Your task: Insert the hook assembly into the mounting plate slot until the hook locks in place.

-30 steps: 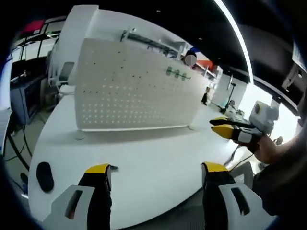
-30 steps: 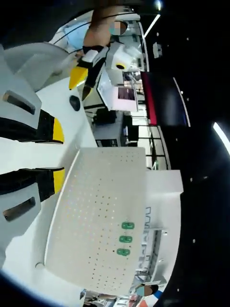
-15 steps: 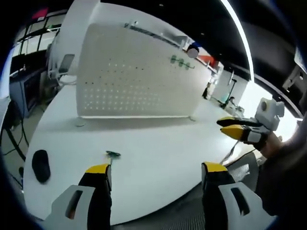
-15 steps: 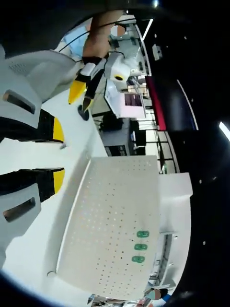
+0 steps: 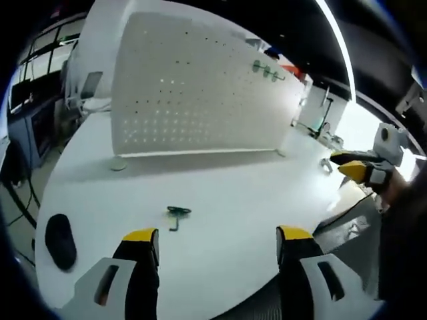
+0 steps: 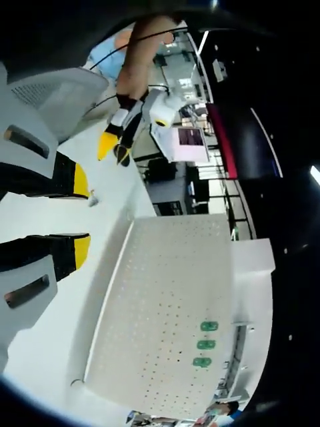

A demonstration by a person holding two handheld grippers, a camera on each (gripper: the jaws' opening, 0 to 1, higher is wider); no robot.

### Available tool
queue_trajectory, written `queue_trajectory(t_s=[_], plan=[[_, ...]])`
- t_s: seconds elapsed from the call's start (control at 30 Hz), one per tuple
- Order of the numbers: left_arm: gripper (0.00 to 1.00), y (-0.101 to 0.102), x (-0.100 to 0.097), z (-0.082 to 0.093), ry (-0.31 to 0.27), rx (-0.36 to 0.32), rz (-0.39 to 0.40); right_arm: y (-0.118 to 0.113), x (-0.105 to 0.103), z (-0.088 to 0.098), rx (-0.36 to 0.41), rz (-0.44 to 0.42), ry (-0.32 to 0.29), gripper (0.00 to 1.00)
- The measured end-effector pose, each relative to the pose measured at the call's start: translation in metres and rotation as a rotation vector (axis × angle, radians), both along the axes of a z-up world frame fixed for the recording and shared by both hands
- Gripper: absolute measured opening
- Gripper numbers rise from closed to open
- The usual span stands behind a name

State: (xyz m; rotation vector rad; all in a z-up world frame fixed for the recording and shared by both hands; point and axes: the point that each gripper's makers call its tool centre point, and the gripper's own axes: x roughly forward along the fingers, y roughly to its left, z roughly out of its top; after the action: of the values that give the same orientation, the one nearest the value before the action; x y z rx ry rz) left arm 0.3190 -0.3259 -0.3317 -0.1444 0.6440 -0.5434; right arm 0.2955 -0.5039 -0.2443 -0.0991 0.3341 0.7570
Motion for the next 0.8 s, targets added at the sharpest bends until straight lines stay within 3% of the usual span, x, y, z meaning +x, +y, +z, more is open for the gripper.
queue_trajectory(t_s=[0.07,0.17,0.8], plan=[[0.71,-0.001,0.006,-0.007,0.029,-0.039,0.011,0.000,0.002,-0.002,-0.004,-0.002,0.007,0.19],[0.71,0.000,0.018,-0.013,0.035,-0.045,0.013,-0.002,0.005,-0.004,-0.013,-0.003,0.012,0.19],[0.62,0.002,0.072,-0.056,0.084,0.049,-0.051,-0.006,0.019,-0.020,-0.015,-0.043,0.074,0.19]])
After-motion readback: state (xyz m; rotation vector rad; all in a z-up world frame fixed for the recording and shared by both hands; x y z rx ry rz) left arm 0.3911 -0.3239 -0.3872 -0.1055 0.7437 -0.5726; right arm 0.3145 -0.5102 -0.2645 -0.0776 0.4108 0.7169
